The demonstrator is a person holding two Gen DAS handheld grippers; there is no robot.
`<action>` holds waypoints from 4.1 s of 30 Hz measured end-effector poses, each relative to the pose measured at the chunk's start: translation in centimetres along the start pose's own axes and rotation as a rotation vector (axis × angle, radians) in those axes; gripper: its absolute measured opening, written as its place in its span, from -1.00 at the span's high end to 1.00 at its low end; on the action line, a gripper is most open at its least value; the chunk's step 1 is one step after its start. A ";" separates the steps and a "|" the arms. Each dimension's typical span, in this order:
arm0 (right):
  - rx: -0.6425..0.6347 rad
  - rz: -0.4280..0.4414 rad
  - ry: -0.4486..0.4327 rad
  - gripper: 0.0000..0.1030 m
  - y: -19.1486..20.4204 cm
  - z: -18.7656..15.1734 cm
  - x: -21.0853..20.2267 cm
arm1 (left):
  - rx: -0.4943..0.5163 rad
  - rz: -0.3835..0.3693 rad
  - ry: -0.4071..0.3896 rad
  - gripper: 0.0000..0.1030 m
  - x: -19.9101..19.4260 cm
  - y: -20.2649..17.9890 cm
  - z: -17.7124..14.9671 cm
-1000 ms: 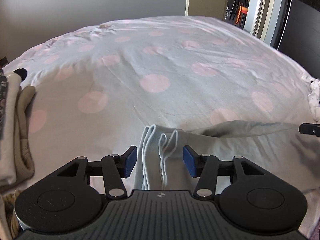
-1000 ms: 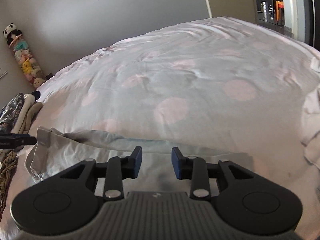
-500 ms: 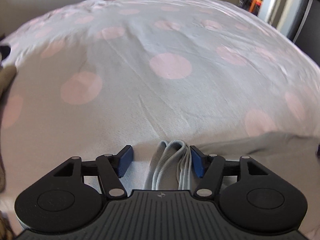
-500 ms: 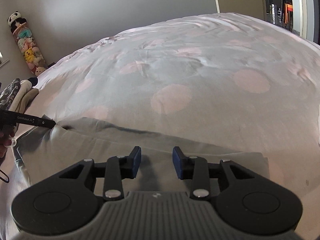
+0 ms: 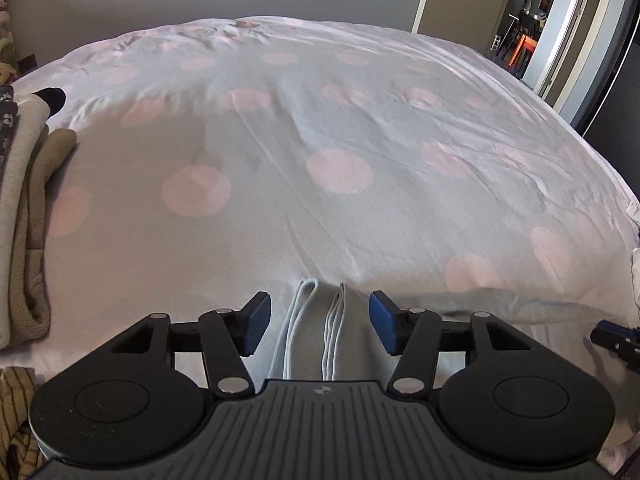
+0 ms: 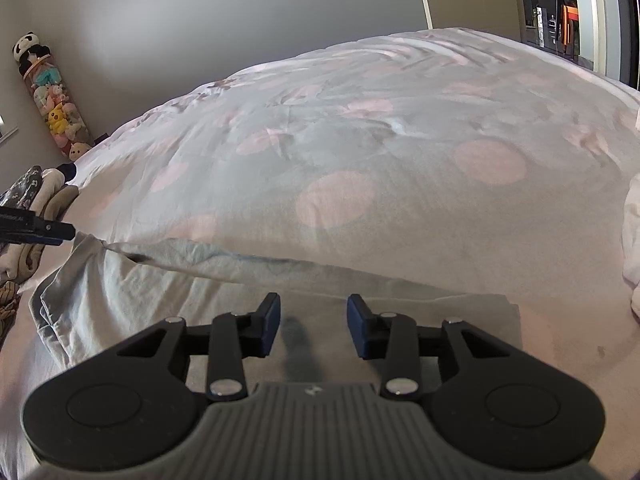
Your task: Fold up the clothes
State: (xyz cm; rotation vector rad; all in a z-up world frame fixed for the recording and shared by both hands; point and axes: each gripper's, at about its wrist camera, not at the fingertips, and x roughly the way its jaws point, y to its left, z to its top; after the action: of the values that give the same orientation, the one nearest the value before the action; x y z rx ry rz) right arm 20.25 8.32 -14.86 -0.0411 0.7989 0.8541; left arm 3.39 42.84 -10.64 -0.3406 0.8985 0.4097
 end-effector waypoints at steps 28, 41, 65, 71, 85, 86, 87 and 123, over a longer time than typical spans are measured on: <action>0.158 -0.113 -0.050 -0.05 -3.3 -0.3 -3.4 | -0.030 0.116 -0.016 0.33 1.1 -1.6 -7.3; 0.566 -0.112 0.092 0.05 -9.9 -3.1 -6.2 | -0.091 0.098 -0.013 0.51 0.4 -1.0 -6.9; 0.387 0.229 0.143 0.83 0.0 -0.5 -7.0 | -0.330 0.194 -0.074 0.62 -15.0 5.4 -17.2; 0.315 0.144 0.201 0.83 2.0 -2.7 -5.5 | -0.334 0.207 -0.079 0.62 -13.9 5.9 -20.8; 0.377 0.096 0.269 0.30 0.8 -4.5 -3.6 | -0.370 0.187 -0.158 0.08 -14.0 7.6 -24.1; 0.378 0.098 0.271 0.24 0.8 -4.6 -3.7 | -0.367 0.187 -0.163 0.07 -14.2 7.6 -24.2; 0.374 0.098 0.273 0.22 0.9 -4.6 -3.7 | -0.367 0.191 -0.162 0.01 -14.3 7.6 -24.1; 0.266 0.109 0.272 0.79 3.0 -4.8 -4.2 | -0.341 0.226 -0.144 -0.10 -13.1 6.7 -24.5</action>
State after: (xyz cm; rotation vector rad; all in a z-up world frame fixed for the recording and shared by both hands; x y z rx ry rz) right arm 13.58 6.01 -14.81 0.1248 1.1737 0.8484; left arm -23.73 34.99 -15.03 -0.5164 0.7268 0.7909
